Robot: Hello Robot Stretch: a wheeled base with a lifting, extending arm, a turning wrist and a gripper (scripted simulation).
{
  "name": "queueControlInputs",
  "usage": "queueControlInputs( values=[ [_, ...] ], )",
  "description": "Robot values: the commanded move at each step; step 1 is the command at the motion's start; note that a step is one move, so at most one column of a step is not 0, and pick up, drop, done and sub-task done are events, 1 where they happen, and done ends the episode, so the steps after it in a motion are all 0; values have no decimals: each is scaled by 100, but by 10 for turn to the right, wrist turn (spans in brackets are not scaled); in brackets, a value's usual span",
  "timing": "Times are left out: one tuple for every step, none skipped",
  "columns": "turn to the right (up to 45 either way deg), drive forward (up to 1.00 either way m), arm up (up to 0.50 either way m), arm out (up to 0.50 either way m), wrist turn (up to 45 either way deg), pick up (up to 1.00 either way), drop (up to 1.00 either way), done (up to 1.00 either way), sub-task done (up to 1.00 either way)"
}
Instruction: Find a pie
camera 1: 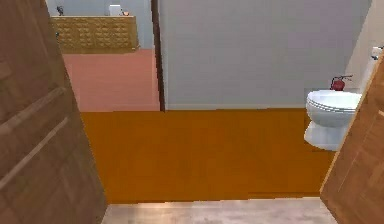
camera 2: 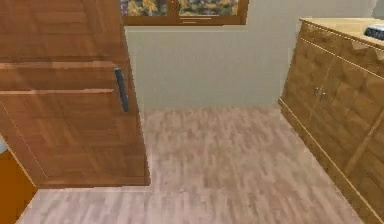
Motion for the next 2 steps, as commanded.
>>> queueControlInputs(
  values=[
    [0,100,0,0,0,0,0,0,0],
    [-30,0,0,0,0,0,0,0,0]
  ],
)
